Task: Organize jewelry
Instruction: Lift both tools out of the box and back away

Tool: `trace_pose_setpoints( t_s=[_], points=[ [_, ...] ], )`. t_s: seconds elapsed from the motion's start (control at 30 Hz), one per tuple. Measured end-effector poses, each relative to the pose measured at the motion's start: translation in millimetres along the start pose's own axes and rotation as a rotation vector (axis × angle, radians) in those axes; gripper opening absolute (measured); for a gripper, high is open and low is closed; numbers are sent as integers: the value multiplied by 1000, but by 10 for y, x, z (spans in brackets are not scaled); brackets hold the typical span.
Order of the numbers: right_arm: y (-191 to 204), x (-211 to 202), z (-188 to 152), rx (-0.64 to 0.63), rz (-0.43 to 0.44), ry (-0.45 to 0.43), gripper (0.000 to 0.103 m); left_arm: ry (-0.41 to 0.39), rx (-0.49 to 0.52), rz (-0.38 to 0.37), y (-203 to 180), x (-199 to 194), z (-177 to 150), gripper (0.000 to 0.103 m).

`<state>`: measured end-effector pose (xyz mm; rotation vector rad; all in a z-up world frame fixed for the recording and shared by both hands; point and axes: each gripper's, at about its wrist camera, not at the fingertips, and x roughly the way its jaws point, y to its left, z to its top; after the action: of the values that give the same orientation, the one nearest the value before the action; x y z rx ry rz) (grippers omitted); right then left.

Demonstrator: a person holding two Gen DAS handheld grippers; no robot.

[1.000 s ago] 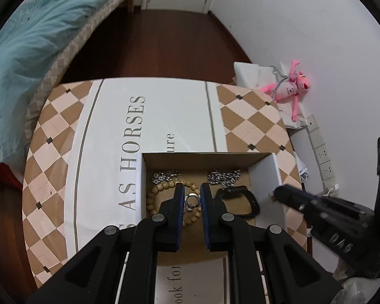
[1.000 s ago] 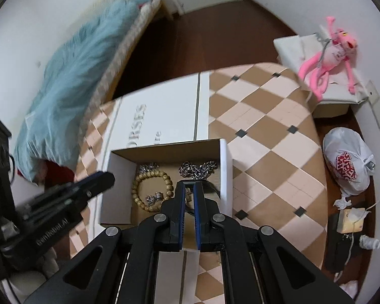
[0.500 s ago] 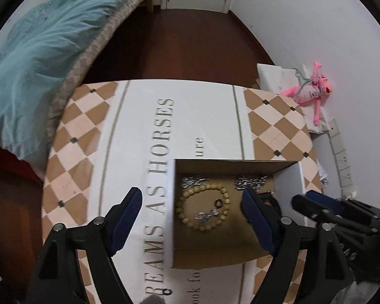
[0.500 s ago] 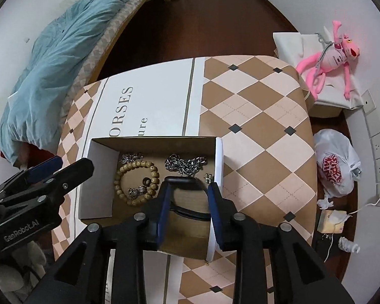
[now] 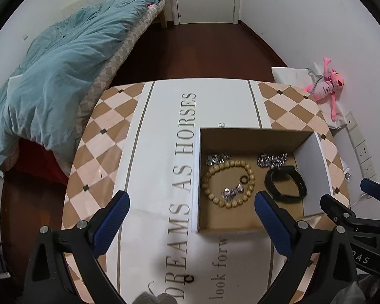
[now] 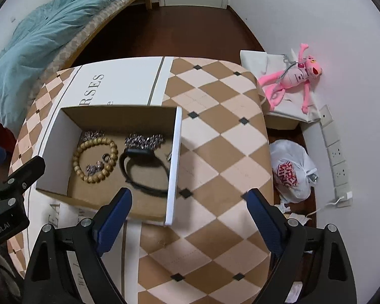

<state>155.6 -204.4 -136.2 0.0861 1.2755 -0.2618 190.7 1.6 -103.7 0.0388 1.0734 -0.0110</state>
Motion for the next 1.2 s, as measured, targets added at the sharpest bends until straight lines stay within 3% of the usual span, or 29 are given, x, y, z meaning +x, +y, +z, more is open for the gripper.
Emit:
trace_pose_setpoints(
  t_s=[0.73, 0.93, 1.2],
  points=[
    [69, -1071, -407, 68, 60, -198, 95, -171, -23, -27, 116, -975, -361, 101],
    [30, -828, -584, 101, 73, -147, 95, -150, -36, 26, 183, -843, -519, 101],
    [-11, -70, -918, 132, 106, -80, 94, -58, -87, 132, 331, -297, -936, 101]
  ],
)
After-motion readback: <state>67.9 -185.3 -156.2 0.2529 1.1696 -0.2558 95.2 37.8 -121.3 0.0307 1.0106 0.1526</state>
